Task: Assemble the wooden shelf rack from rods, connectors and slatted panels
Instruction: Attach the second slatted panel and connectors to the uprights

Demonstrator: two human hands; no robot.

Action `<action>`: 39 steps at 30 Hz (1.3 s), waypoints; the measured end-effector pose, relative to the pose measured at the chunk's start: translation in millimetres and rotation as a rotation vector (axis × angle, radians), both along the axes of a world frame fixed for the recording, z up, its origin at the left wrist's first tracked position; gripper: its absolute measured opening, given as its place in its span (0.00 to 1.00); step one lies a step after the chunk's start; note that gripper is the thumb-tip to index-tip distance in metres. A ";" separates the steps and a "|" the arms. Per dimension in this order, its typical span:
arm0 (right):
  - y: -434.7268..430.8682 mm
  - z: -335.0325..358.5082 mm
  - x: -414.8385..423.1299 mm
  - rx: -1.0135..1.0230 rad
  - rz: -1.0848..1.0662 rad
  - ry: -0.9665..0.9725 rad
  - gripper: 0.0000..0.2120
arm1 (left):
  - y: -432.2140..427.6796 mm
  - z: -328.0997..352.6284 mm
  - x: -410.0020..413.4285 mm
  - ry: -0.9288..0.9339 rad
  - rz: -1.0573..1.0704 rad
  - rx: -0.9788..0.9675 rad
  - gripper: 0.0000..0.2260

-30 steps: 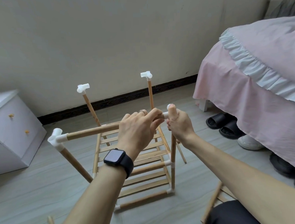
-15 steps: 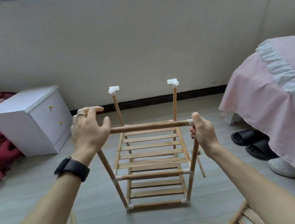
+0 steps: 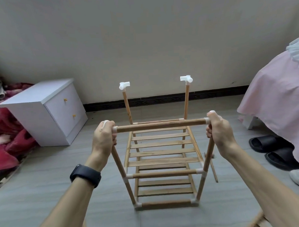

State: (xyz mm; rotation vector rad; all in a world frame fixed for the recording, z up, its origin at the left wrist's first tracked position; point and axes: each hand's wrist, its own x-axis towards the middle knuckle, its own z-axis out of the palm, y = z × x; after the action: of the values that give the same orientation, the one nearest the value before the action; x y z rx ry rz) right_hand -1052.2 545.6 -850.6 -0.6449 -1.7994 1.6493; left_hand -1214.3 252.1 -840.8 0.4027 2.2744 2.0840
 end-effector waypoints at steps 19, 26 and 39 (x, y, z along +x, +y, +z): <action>-120.2 -14.8 14.4 -0.264 0.425 -0.031 0.40 | -15.9 37.1 55.9 0.296 -0.156 -0.537 0.23; -138.2 -15.6 32.8 -0.321 0.154 0.294 0.24 | -46.8 33.3 -14.9 0.071 0.285 -0.373 0.35; -46.5 -17.7 9.6 0.022 -0.238 0.205 0.38 | -23.5 -5.2 6.6 -0.107 0.047 0.031 0.22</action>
State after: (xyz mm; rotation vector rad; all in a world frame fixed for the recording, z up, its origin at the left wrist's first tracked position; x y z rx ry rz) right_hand -1042.6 499.1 -868.4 -0.6294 -1.5302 1.4765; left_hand -1207.6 228.6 -846.0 0.2345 2.2153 2.1098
